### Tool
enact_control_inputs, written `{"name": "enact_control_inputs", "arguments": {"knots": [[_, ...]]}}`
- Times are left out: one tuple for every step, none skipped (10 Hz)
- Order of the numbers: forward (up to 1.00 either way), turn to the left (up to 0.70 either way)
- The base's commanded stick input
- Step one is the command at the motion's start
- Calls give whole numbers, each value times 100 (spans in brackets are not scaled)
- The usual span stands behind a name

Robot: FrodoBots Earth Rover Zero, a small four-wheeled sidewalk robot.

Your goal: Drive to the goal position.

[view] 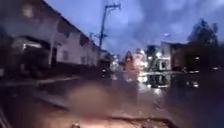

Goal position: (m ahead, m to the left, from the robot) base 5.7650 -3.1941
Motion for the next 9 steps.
{"name": "enact_control_inputs", "arguments": {"knots": [[50, 0], [50, 0], [50, 0], [50, 0], [50, 0], [50, 0], [50, 0], [50, 0], [50, 0]]}}
